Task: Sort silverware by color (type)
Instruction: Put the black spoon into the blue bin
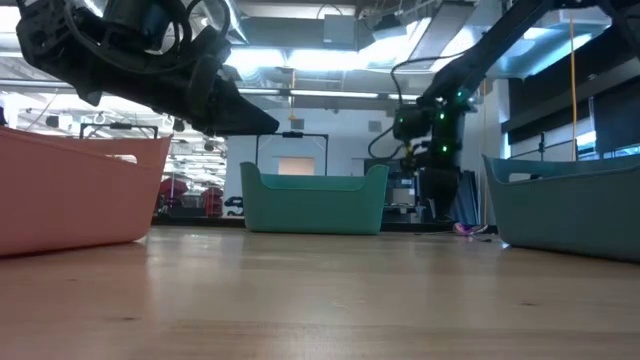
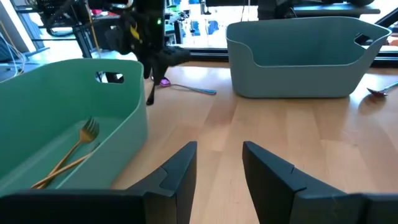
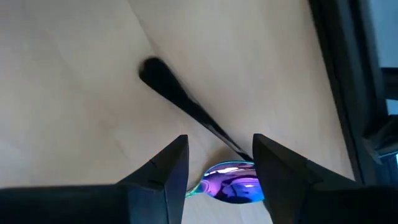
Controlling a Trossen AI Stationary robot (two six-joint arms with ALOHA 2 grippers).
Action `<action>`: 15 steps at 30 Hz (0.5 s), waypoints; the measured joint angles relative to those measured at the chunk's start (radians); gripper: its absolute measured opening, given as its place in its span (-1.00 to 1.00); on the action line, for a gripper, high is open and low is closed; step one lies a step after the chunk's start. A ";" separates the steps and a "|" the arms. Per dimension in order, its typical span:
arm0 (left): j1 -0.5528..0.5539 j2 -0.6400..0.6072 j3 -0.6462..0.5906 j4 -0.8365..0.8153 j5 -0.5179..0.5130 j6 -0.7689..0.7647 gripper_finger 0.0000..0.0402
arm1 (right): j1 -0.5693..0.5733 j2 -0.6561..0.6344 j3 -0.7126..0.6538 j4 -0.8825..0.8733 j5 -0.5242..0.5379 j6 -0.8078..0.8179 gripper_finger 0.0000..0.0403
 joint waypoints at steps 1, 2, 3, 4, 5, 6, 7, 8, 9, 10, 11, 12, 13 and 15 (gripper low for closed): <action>0.000 0.000 0.000 0.000 0.000 0.000 -0.37 | 0.000 0.011 0.000 0.000 0.012 -0.009 -0.18; 0.000 0.000 0.000 0.000 0.000 0.000 -0.37 | 0.000 0.022 0.000 0.001 0.025 -0.017 -0.18; 0.000 0.000 0.000 0.000 0.000 0.000 -0.37 | 0.000 0.032 0.000 0.000 0.035 -0.022 -0.18; 0.000 0.000 0.000 0.000 0.000 0.000 -0.37 | 0.000 0.040 0.000 0.000 0.046 -0.025 -0.18; 0.000 0.000 0.000 0.000 0.000 0.000 -0.37 | 0.000 0.047 0.000 0.000 0.058 -0.034 -0.18; 0.000 0.000 0.000 -0.001 0.000 0.000 -0.37 | 0.000 0.054 0.000 0.000 0.069 -0.044 -0.18; 0.000 0.000 0.000 -0.001 0.000 0.000 -0.37 | 0.000 0.061 0.000 0.001 0.081 -0.053 -0.18; 0.000 0.000 0.000 -0.001 0.000 0.000 -0.37 | 0.000 0.069 0.000 0.005 0.094 -0.068 -0.18; 0.000 0.000 0.000 -0.001 0.000 0.000 -0.37 | 0.000 0.077 0.000 0.013 0.105 -0.076 -0.18; 0.000 0.000 0.000 -0.001 0.000 0.000 -0.37 | 0.000 0.083 0.000 0.017 0.108 -0.086 -0.18; 0.000 0.000 0.000 0.000 0.000 0.000 -0.37 | 0.000 0.087 0.000 0.020 0.111 -0.098 -0.18; 0.000 0.000 0.000 0.000 0.000 0.000 -0.37 | -0.003 0.092 0.002 0.021 0.110 -0.111 -0.18; 0.000 0.000 0.000 -0.001 0.000 0.000 -0.37 | -0.006 0.097 0.003 0.022 0.105 -0.125 -0.18; 0.000 0.000 0.000 0.000 0.000 0.000 -0.37 | -0.008 0.102 0.004 0.020 0.083 -0.144 -0.20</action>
